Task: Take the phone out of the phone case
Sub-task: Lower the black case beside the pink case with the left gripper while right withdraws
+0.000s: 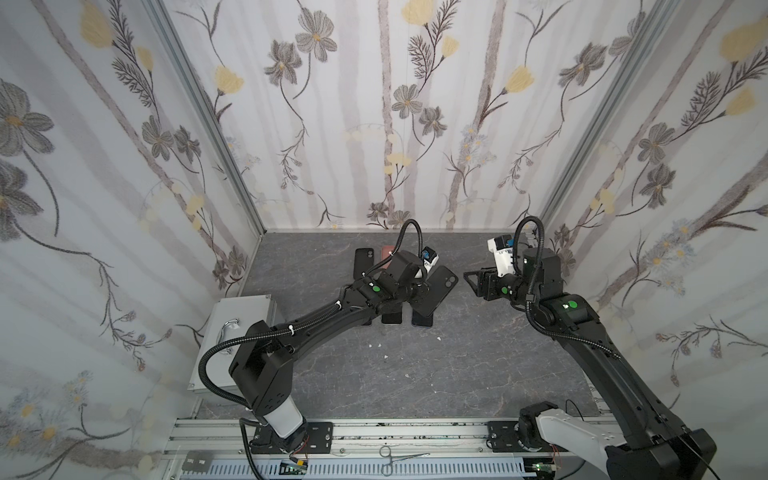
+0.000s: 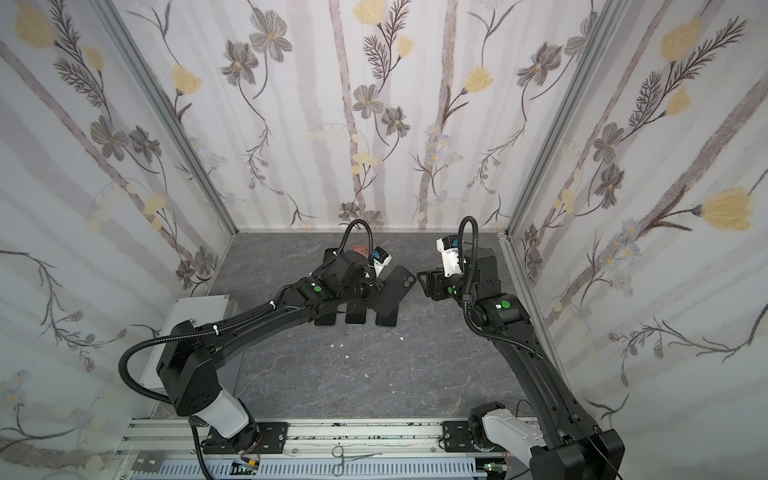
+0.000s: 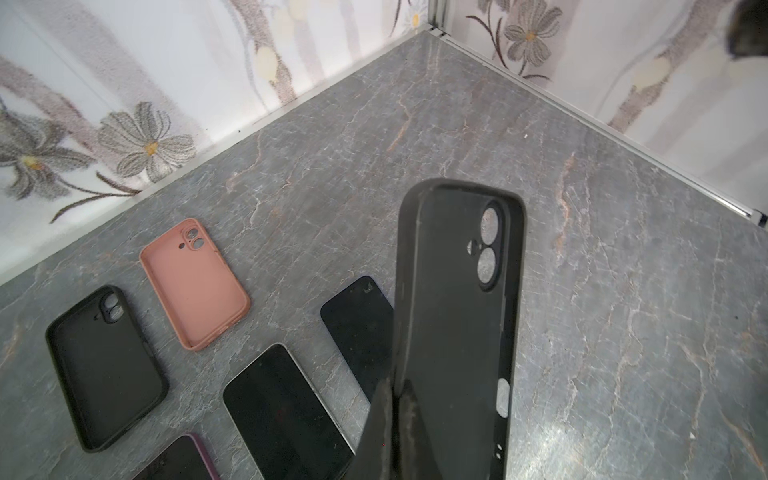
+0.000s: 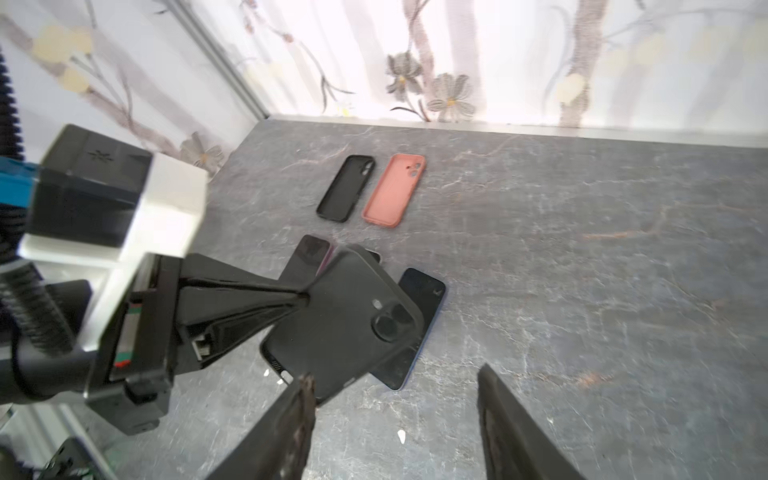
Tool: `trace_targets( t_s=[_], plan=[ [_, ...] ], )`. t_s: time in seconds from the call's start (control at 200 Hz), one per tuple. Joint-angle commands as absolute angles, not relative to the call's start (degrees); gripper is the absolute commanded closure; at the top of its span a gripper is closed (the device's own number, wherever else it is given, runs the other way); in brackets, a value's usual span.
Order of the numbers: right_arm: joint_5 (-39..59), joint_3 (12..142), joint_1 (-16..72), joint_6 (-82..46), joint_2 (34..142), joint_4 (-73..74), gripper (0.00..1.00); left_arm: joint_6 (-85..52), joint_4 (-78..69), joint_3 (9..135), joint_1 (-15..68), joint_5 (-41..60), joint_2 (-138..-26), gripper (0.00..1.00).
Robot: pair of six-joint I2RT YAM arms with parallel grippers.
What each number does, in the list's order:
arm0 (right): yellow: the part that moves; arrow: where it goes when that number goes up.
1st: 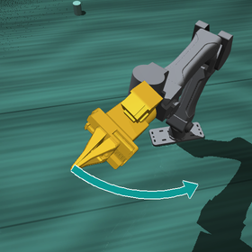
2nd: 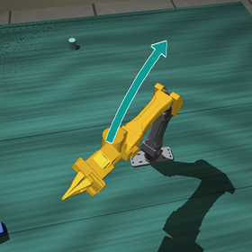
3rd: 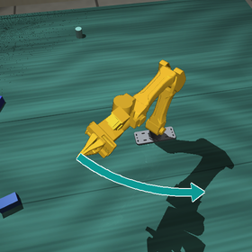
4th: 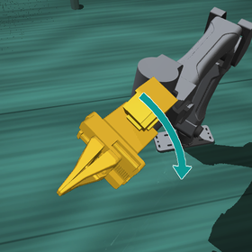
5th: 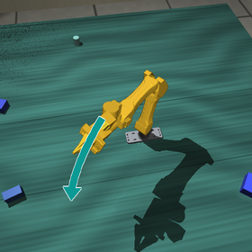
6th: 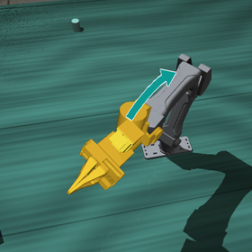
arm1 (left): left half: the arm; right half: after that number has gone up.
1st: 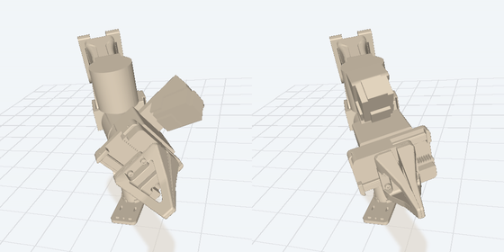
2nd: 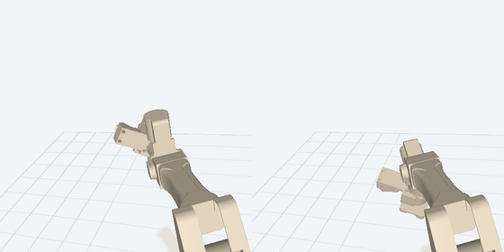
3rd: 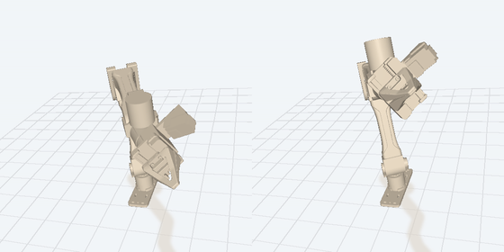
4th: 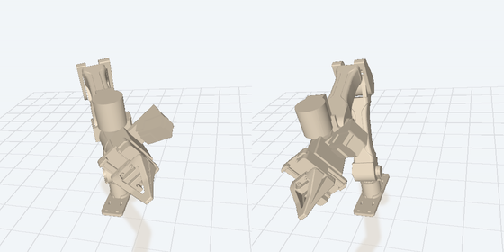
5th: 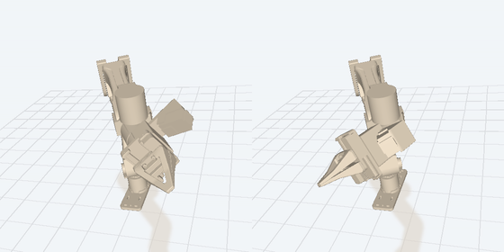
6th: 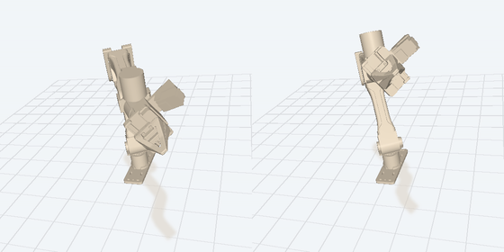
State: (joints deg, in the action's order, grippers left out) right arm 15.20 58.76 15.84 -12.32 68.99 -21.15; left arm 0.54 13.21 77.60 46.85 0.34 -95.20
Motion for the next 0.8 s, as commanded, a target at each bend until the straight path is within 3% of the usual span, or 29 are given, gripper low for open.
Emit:
trace_targets(
  t_s=[0.0, 0.34, 0.794],
  plan=[
    [9.6, 53.9, 15.4, -18.8, 66.1, -9.2, 0.36, -6.9, 10.9, 79.4, 45.7, -2.4, -97.6, 1.0],
    [5.8, 48.8, 15.0, -28.4, 72.9, 1.1, 0.36, -26.4, 10.8, 88.2, 38.7, 1.5, -111.2, 1.0],
    [17.3, 62.4, 13.9, -28.3, 100.3, 1.2, 0.41, -32.6, 10.9, 101.1, 33.6, 7.4, -126.6, 1.0]
  ],
)
